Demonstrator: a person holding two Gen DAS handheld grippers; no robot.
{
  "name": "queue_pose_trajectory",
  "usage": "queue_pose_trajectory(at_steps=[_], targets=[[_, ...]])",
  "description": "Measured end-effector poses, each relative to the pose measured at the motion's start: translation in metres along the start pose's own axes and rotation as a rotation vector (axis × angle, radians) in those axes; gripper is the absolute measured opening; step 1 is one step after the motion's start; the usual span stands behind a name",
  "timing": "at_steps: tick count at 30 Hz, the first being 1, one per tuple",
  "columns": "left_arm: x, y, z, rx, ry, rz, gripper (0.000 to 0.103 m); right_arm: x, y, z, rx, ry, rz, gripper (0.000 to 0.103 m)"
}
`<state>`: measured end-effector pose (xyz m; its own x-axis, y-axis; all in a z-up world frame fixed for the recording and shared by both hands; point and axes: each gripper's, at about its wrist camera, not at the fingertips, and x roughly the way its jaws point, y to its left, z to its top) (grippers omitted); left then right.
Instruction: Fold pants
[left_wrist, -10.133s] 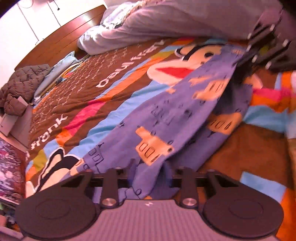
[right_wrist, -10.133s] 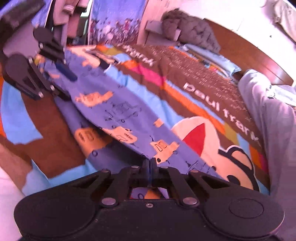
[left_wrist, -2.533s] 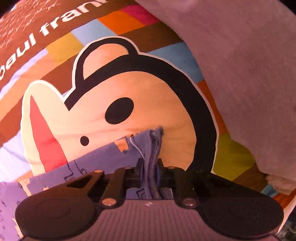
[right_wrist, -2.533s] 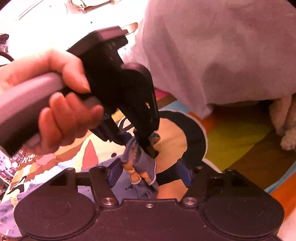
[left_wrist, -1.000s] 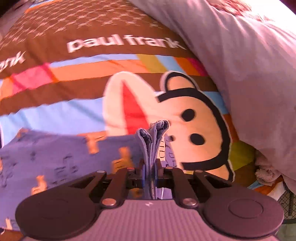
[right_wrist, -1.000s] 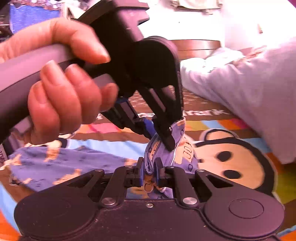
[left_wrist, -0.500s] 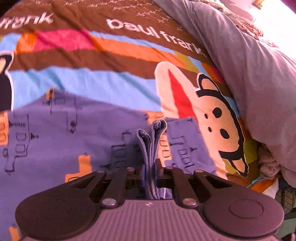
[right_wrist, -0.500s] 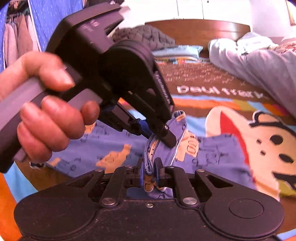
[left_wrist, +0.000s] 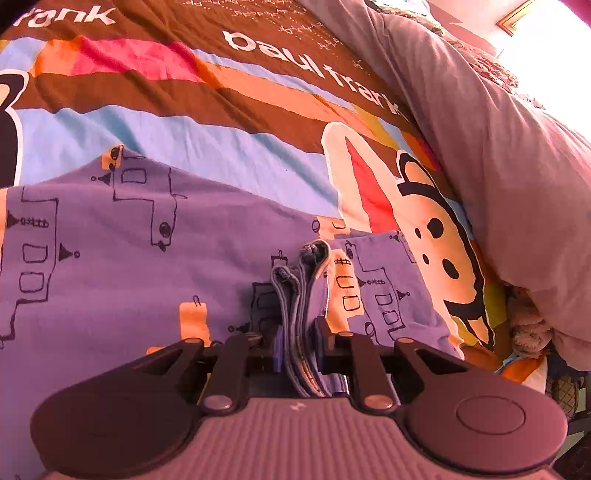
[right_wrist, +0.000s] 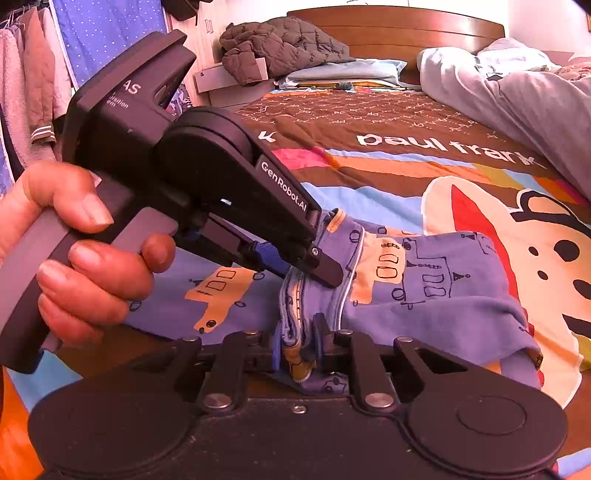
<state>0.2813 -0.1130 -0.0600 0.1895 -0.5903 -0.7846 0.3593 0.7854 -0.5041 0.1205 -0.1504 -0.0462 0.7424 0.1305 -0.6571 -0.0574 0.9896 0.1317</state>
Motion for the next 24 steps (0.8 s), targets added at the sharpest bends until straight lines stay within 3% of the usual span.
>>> queue_pose_trajectory(at_steps=[7,16,20,24], targets=[[-0.001,0.006,-0.003,-0.063,-0.011,-0.012,0.020,0.003,-0.006,0.002,0.021,0.005,0.012,0.017],[0.002,-0.001,-0.002,-0.025,-0.001,0.020,0.021,0.005,-0.012,0.002,0.044,0.011,0.031,0.018],[-0.001,-0.005,-0.001,-0.011,0.001,0.038,0.013,0.005,-0.011,0.002,0.035,0.009,0.025,0.016],[-0.014,-0.014,-0.003,0.012,-0.047,0.047,0.011,0.002,-0.006,0.004,0.008,-0.003,-0.004,0.014]])
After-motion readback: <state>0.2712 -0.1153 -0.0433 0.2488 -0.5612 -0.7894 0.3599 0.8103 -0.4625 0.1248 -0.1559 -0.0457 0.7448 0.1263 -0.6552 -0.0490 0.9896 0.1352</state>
